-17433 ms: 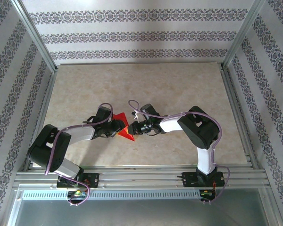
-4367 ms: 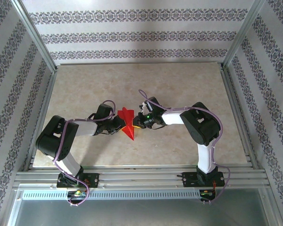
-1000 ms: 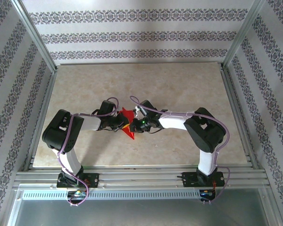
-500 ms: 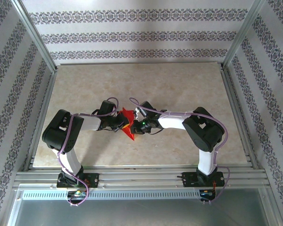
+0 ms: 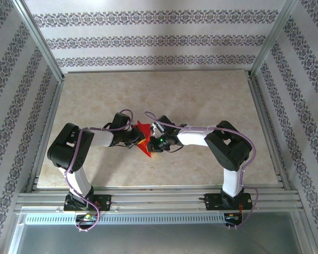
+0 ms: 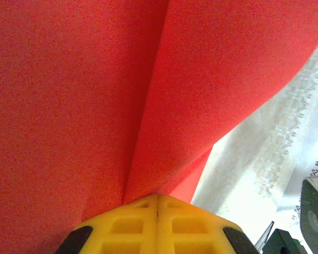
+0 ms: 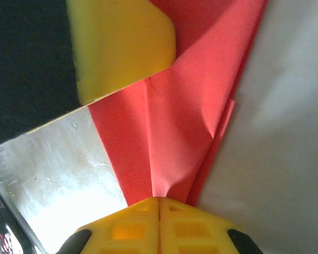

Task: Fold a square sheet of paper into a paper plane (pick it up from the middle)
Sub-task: Fourth fold the wing at the center of the table.

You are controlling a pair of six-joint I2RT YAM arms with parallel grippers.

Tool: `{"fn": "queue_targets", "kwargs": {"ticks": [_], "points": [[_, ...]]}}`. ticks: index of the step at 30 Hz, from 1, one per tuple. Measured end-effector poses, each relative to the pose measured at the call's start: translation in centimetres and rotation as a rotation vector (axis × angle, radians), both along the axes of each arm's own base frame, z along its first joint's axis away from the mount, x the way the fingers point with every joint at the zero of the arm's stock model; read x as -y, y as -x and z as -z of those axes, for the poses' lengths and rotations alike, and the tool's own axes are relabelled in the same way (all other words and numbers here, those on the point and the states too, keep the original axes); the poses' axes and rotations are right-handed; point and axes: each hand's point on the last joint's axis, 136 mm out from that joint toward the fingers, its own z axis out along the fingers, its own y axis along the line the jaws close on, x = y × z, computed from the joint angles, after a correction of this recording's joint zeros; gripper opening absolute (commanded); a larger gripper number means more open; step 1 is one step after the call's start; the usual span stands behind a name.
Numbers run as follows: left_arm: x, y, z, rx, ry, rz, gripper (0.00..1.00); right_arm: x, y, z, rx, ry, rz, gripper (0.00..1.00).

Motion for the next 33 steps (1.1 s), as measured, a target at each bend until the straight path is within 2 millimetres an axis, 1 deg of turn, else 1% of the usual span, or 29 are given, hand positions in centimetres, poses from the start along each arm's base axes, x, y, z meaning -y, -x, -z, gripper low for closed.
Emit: {"fn": "queue_targets", "kwargs": {"ticks": [10,12,17,19,24,33], "points": [[0.0,0.0,0.0,-0.012,-0.004,-0.003,0.06,0.2,0.0,0.0,0.014,0.006,-0.010,0.09],[0.0,0.0,0.0,-0.013,-0.005,-0.003,0.06,0.2,0.1,-0.5,0.022,-0.001,-0.010,0.09],[-0.1,0.0,0.0,-0.014,-0.010,-0.005,0.05,-0.1,0.0,-3.0,0.070,-0.041,-0.021,0.09],[-0.1,-0.1,0.0,-0.016,-0.011,-0.006,0.06,-0.4,0.4,-3.2,0.076,-0.047,-0.035,0.09],[-0.1,0.0,0.0,-0.018,-0.012,-0.007,0.06,-1.0,1.6,-2.8,0.069,-0.036,-0.074,0.08],[-0.1,-0.1,0.0,-0.018,-0.013,-0.007,0.06,-0.5,2.2,-0.9,0.030,0.011,-0.078,0.08]]}}
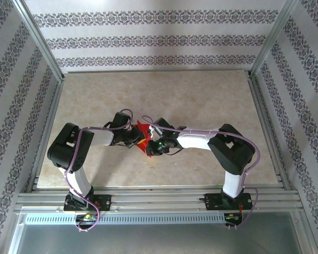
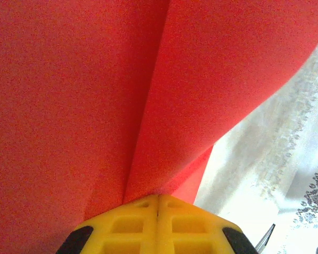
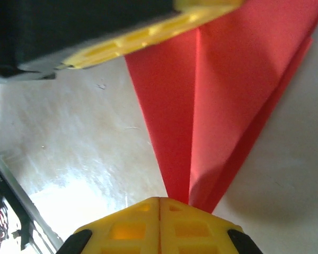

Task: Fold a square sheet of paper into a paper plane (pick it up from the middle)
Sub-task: Fourth fold the wing at the center of the table.

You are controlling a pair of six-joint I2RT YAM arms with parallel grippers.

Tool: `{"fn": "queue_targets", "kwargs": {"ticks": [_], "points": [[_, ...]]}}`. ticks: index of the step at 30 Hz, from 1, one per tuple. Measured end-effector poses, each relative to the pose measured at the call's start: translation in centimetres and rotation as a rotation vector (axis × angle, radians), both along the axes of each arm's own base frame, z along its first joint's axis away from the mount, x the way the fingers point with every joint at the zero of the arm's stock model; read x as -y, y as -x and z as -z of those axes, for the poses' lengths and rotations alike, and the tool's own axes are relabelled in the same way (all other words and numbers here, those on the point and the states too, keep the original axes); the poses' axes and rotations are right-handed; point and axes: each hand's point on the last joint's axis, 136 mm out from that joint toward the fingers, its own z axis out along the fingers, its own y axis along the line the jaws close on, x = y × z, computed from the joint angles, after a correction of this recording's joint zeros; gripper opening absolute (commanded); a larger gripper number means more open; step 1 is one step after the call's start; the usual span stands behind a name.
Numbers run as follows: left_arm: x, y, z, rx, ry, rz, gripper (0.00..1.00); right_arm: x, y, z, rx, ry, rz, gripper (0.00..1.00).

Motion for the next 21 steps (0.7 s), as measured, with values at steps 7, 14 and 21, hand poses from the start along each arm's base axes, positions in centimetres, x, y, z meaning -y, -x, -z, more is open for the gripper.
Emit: {"fn": "queue_targets", "kwargs": {"ticks": [7,14,21], "points": [[0.00,-0.01,-0.01,0.000,0.000,0.000,0.06,0.13,0.06,0.37,-0.007,0.010,0.002,0.08],[-0.01,-0.01,0.00,-0.002,0.000,-0.003,0.06,0.38,-0.09,0.83,-0.017,0.019,0.011,0.08],[-0.03,-0.03,0.01,-0.004,0.000,-0.006,0.06,0.58,-0.24,1.04,-0.023,0.023,0.018,0.08]]}}
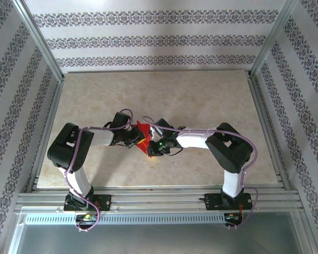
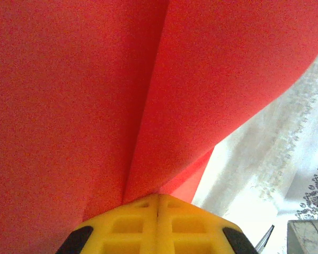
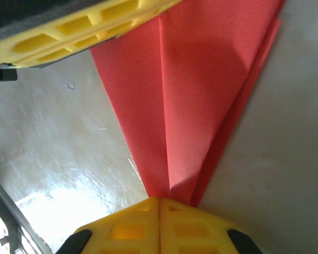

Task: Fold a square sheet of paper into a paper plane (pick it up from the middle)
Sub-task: Fourth fold the wing at the center of the table.

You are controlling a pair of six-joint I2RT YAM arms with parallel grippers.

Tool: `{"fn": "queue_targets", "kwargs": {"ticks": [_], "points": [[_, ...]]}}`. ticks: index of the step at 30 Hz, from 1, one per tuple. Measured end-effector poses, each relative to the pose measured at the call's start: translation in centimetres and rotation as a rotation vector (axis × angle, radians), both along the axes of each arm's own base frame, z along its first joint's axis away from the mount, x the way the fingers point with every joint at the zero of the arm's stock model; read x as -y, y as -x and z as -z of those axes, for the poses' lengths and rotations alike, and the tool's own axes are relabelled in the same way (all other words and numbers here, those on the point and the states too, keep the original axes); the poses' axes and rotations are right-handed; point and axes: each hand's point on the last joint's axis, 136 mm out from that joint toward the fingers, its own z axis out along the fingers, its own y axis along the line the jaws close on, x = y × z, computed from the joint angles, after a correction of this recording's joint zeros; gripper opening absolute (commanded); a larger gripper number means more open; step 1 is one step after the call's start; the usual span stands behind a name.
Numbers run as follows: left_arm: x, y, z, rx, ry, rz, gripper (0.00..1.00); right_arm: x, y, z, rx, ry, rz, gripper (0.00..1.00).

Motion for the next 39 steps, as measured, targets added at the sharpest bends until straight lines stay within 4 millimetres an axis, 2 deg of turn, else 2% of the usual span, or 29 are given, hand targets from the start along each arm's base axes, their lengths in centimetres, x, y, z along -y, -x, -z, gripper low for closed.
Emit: {"fn": "queue_targets", "kwargs": {"ticks": [7,13,16,24,32,39], "points": [[0.0,0.0,0.0,0.000,0.000,0.000,0.06,-0.2,-0.1,-0.1,-0.020,-0.019,0.014,0.11],[0.0,0.0,0.0,0.000,0.000,0.000,0.06,-0.3,-1.4,-2.0,0.004,-0.078,0.044,0.11],[0.0,0.0,0.0,0.000,0.000,0.000,0.06,-0.3,-2.0,-2.3,0.016,-0.088,0.053,0.10],[0.0,0.0,0.0,0.000,0.000,0.000,0.05,-0.6,-2.2,-1.0,-0.008,-0.075,0.051,0.10],[0.0,0.0,0.0,-0.002,0.001,-0.003,0.06,-0.7,-2.3,-1.1,-0.011,-0.070,0.051,0.10],[0.0,0.0,0.0,-0.003,0.001,-0.003,0.06,-0.3,-2.1,0.0,-0.031,-0.037,0.057,0.10]]}}
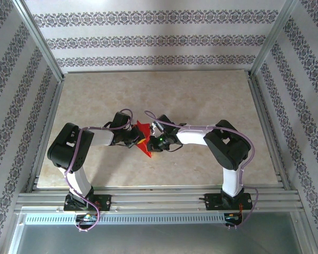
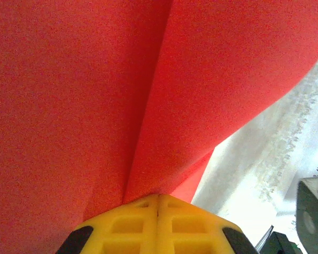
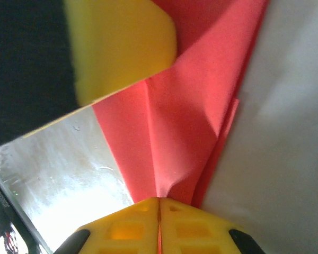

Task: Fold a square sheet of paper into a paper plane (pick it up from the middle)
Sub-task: Fourth fold the wing at the center of the table.

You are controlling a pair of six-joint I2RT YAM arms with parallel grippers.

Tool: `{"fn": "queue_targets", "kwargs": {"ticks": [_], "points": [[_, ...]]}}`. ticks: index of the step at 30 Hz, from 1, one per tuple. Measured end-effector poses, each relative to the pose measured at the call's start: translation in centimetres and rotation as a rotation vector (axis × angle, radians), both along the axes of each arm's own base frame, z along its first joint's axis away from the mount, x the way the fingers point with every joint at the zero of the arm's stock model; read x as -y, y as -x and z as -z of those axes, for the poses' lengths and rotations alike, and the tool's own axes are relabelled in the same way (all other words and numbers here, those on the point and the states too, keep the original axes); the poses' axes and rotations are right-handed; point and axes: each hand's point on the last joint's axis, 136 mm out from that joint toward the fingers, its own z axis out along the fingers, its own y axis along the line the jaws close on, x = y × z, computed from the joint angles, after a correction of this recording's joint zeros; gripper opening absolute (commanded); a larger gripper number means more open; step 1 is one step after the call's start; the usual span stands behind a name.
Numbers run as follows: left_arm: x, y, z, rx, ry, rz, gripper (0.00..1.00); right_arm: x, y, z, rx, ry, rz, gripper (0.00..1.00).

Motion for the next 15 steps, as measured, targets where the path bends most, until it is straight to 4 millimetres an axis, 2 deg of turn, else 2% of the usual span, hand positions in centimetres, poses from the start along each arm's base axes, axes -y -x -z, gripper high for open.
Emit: {"fn": "queue_targets", "kwargs": {"ticks": [9,15], "points": [[0.0,0.0,0.0,-0.001,0.000,0.000,0.05,0.0,0.0,0.0,-0.001,0.002,0.000,0.10],[0.0,0.0,0.0,-0.001,0.000,0.000,0.05,-0.5,0.0,-1.8,0.040,-0.030,-0.020,0.10]]}}
